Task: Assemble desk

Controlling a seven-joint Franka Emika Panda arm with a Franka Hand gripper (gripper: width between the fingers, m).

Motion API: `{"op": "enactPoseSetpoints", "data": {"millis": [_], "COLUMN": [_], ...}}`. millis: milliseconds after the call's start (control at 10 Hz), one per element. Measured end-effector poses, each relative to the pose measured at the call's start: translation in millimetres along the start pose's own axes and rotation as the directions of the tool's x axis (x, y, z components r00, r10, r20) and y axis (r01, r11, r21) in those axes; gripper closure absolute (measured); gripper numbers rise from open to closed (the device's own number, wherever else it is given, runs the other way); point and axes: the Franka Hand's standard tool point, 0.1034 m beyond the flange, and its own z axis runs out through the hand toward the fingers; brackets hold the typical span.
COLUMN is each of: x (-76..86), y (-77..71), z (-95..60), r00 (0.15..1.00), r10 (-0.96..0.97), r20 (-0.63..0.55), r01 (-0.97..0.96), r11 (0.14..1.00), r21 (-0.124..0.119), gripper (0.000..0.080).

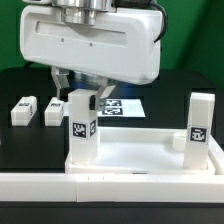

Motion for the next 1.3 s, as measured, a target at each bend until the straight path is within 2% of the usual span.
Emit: {"op": "enactPoseSetpoints", "data": {"millis": [100, 200, 400, 900, 1100, 1200, 1300], "x": [-3.5, -5.7, -11.3, -10.6, -33.2, -47.5, -48.6], "y": [-8.3, -13.7, -25.8, -22.2, -26.4, -33.7, -40.4], "z": [-8.2, -16.4, -34.3, -29.1, -28.0, -23.6, -21.7], "r00": [1.0, 1.0, 0.999, 1.0, 0.977, 0.933, 0.906], "r10": [-0.009, -0.014, 0.001, 0.003, 0.208, 0.354, 0.418], "r20": [0.01, 0.015, 0.032, 0.029, 0.056, 0.069, 0.067], "r01": [0.009, 0.014, -0.002, -0.004, -0.21, -0.357, -0.422], "r11": [1.0, 1.0, 0.999, 0.999, 0.977, 0.933, 0.902], "r21": [0.008, 0.018, 0.039, 0.032, 0.038, 0.045, 0.092], "gripper": [0.0225, 0.0165, 0.0154, 0.0151, 0.0151, 0.0151, 0.0151]}}
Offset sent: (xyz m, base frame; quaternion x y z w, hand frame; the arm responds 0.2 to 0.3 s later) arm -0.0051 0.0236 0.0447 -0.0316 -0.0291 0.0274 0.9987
